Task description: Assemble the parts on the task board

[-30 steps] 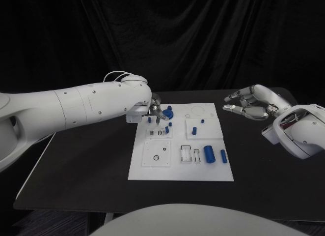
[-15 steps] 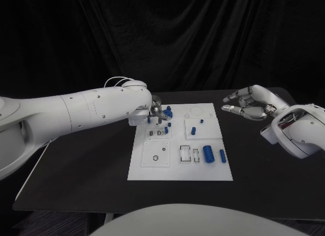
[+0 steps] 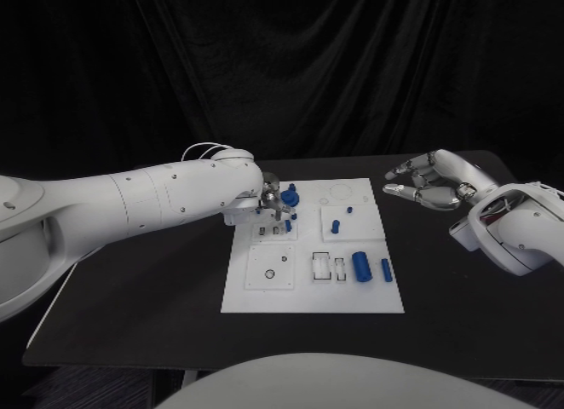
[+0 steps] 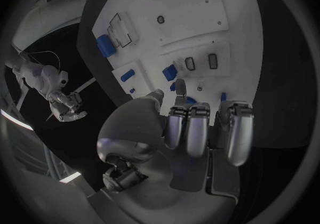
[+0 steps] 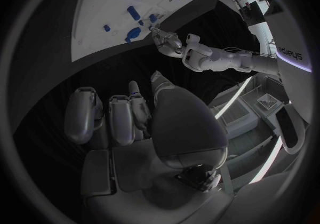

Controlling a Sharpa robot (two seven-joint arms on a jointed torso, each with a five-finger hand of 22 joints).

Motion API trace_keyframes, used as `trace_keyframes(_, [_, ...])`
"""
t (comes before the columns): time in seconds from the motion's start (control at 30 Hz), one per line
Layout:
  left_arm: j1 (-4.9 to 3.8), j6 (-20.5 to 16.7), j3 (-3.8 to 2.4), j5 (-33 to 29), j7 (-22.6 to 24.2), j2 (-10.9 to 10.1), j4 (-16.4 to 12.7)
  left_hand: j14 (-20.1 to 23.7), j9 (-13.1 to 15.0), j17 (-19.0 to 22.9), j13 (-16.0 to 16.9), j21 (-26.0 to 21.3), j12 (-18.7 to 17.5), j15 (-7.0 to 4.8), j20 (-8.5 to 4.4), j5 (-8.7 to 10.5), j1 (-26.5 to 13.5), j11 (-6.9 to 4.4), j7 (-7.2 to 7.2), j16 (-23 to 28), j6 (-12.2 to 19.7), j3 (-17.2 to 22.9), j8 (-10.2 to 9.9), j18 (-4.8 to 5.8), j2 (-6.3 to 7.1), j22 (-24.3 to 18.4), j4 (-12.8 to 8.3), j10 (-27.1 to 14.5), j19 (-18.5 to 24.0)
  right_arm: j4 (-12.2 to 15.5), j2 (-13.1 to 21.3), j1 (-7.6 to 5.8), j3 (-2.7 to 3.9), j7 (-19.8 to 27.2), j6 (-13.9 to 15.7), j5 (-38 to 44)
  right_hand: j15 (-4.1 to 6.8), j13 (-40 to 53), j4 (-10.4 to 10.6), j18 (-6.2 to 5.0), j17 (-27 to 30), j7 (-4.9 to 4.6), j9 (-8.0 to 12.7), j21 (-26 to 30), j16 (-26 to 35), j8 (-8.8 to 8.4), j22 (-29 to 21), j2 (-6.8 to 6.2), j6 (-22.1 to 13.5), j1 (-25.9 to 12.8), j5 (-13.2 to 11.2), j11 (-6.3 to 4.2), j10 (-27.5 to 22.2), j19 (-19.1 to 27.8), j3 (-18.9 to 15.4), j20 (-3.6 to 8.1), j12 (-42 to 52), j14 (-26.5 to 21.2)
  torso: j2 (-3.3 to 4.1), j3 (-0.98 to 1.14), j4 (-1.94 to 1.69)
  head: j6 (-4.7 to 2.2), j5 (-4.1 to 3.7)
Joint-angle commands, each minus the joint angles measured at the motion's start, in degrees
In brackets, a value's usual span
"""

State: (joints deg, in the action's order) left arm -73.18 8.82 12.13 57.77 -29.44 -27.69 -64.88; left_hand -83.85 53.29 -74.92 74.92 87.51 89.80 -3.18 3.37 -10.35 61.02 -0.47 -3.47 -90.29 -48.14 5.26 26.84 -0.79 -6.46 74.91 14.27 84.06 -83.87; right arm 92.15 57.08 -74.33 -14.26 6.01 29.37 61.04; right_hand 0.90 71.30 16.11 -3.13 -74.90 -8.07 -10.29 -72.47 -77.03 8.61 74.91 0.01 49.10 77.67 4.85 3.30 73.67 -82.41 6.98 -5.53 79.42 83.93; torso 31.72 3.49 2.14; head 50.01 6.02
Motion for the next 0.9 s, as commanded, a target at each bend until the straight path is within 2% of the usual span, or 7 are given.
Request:
trace_keyframes(0.03, [0.37,-0.5,-0.07,0.1,1.0,0.2,0.5,-6.2,0.0,-15.1,15.1,-0.1,0.2,-0.18,-0.21,-0.25,0.7,-0.03,-0.05,0.3,-0.6,0.1,-0.5,-0.73,-0.11,9.4,-0.4,5.9,-1.6,-0.1,-0.1,0.24,0.05,1.1,0.3,-0.2,-0.39,-0.1,0.3,-0.83,-3.8,-0.09,0.1,-0.2,-0.2,0.34,9.8,0.06,0.4,0.0,0.2,0.24,-0.1,-0.1,0.1,-0.09,-0.1,1.0,-0.15,0.05,0.04,-0.01,-0.08])
trace_keyframes(0.27, [1.02,-1.0,-0.07,0.1,1.6,0.3,0.9,-6.2,0.0,-15.1,15.1,-0.1,0.2,-0.2,-0.23,-0.33,0.7,-0.06,-0.01,0.3,-0.9,0.2,-0.6,-0.72,-0.17,9.4,-0.5,5.9,-1.6,-0.3,-0.2,0.42,0.05,1.4,0.3,-0.2,-0.38,-0.2,0.3,-0.84,-3.8,-0.08,0.1,-0.2,-0.2,0.35,9.8,0.09,0.5,0.0,0.3,0.23,-0.1,-0.1,0.1,-0.09,-0.1,1.0,-0.28,0.13,-0.04,-0.01,-0.15])
trace_keyframes(0.47, [1.33,-1.4,-0.07,0.1,3.3,0.3,1.0,-6.2,0.1,-15.1,15.1,-0.1,0.2,-0.23,-0.25,-0.39,0.7,-0.1,0.04,0.3,-1.1,0.2,-0.7,-0.71,-0.23,9.5,-0.5,5.9,-1.7,-0.5,-0.3,0.54,0.05,1.5,0.3,-0.2,-0.38,-0.3,0.4,-0.85,-3.7,-0.08,0.1,-0.1,-0.2,0.35,9.8,0.13,0.5,0.0,0.3,0.22,-0.3,-0.1,0.1,-0.08,-0.2,1.0,-0.26,0.08,0.06,-0.01,-0.08])
trace_keyframes(0.67, [1.51,-2.0,-0.07,0.1,5.0,0.6,1.3,-6.2,0.1,-15.1,15.1,-0.2,0.2,-0.25,-0.27,-0.32,0.5,-0.11,0.01,0.3,-1.3,0.2,-1.0,-0.79,-0.22,9.2,-0.3,5.9,-1.5,-0.6,-0.4,0.66,0.05,1.4,0.1,-0.2,-0.37,-0.4,0.4,-0.86,-3.7,-0.07,0.1,-0.1,-0.2,0.35,9.7,0.17,0.5,-0.1,0.3,0.22,-0.3,-0.1,0.1,-0.08,-0.2,1.0,-0.27,0.07,-0.09,-0.01,-0.26])
trace_keyframes(0.9, [1.66,-1.5,-0.07,0.1,5.3,0.8,1.7,-6.2,0.1,-15.1,15.1,-0.5,0.2,-0.24,-0.28,-0.22,0.2,-0.07,-0.03,0.3,-1.4,0.1,-1.4,-0.92,-0.23,8.7,-0.1,5.9,-1.0,-0.8,-0.6,0.79,0.05,1.2,-0.2,-0.2,-0.37,-0.5,0.4,-0.87,-3.7,-0.07,0.1,0.0,-0.2,0.34,9.7,0.19,0.5,-0.1,0.3,0.21,-0.4,-0.1,0.0,-0.08,-0.3,1.0,-0.27,0.02,-0.03,-0.01,-0.28])
